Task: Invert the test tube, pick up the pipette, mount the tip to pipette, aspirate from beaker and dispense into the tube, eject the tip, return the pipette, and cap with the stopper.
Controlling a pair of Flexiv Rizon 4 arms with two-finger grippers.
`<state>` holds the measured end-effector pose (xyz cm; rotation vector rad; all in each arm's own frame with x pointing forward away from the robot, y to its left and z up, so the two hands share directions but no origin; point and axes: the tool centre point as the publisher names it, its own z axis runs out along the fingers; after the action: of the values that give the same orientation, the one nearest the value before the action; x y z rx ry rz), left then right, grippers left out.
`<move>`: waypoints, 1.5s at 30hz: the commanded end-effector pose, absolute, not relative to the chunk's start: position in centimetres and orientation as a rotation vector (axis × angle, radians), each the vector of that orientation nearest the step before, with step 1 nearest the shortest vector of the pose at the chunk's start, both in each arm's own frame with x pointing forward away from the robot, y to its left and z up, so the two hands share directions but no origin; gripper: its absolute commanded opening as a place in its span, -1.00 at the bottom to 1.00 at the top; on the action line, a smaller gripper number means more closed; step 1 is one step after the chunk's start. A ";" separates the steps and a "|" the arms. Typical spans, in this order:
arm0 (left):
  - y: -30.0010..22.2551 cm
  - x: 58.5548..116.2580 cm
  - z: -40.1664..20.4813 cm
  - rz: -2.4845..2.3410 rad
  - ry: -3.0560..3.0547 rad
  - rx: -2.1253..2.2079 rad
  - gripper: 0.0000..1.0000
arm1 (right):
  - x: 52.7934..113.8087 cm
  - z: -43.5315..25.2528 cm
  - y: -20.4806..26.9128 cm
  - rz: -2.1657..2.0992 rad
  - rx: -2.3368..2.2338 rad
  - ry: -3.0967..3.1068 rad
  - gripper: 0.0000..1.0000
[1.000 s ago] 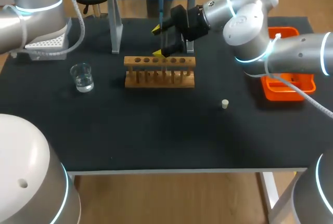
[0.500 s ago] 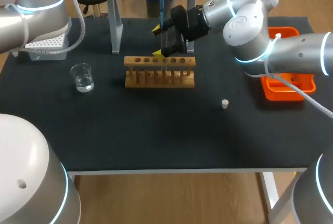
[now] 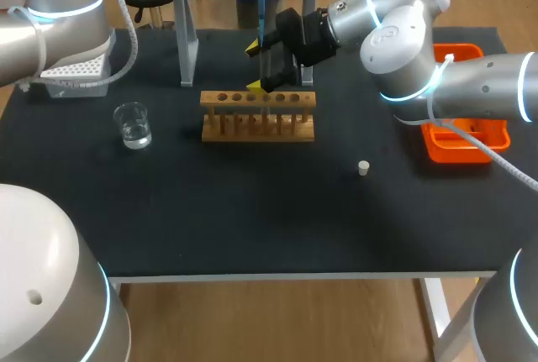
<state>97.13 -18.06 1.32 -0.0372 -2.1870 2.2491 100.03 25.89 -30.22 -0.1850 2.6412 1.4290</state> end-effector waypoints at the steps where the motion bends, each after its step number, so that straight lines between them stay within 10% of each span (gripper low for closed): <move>1: -18.0 97.3 1.4 2.244 -2.187 -0.040 -1.00 | 100.1 -30.2 25.8 1.428 -0.188 2.645 1.00; 45: -18.5 98.5 -1.5 2.250 -2.146 0.024 -1.00 | 100.1 -30.2 25.8 1.428 -0.188 2.645 1.00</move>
<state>98.25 -18.35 -1.38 0.0280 -2.1480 2.2530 100.03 25.89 -30.22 -0.1849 2.6412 1.4290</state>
